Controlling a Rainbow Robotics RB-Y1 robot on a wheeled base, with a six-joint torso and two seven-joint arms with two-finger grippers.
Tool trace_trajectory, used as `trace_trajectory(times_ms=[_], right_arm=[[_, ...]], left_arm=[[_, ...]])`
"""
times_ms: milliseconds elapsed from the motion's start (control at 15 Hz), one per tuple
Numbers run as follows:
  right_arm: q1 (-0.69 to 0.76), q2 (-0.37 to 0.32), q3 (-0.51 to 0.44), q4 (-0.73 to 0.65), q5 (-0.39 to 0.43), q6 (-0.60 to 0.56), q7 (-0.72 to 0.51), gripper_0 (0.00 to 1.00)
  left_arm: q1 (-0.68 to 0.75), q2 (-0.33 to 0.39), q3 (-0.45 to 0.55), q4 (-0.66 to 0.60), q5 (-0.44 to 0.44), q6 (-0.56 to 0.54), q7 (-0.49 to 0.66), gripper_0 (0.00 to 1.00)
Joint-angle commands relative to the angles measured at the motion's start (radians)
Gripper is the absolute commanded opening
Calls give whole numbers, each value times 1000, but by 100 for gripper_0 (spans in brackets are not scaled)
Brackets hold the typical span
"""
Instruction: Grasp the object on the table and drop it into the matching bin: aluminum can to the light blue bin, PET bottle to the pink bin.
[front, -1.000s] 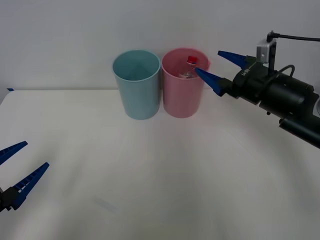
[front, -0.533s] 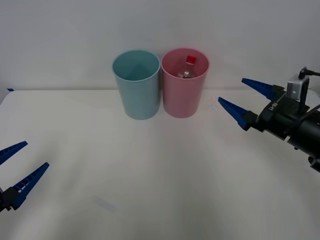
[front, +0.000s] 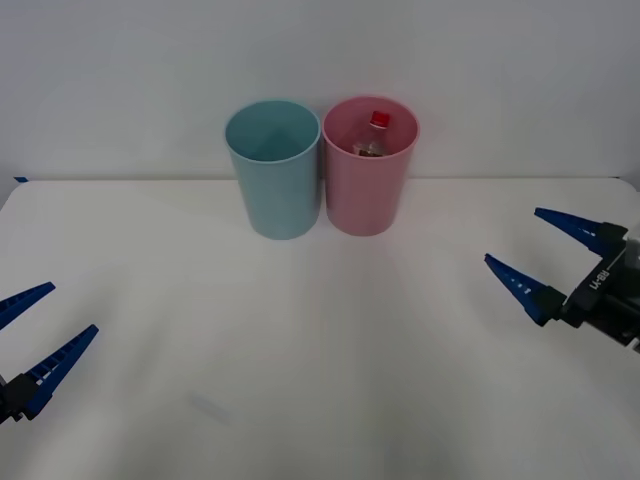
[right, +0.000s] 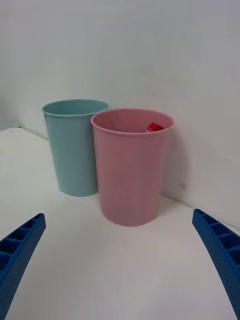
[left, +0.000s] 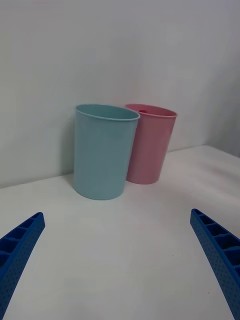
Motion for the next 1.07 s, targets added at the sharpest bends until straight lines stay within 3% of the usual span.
trace_trajectory(times_ms=[67, 400, 733, 1067], right_arm=[[79, 20, -59, -13, -18, -46, 2, 100], [185, 92, -166, -20, -18, -178, -13, 100], [292, 103, -201, -88, -20, -183, -13, 100], [297, 103, -204, -88, -20, -184, -8, 100]], left_arm=[[0, 0, 0, 0, 0, 0, 0, 100], [0, 0, 0, 0, 0, 0, 0, 100], [0, 0, 0, 0, 0, 0, 0, 100], [0, 0, 0, 0, 0, 0, 0, 100]])
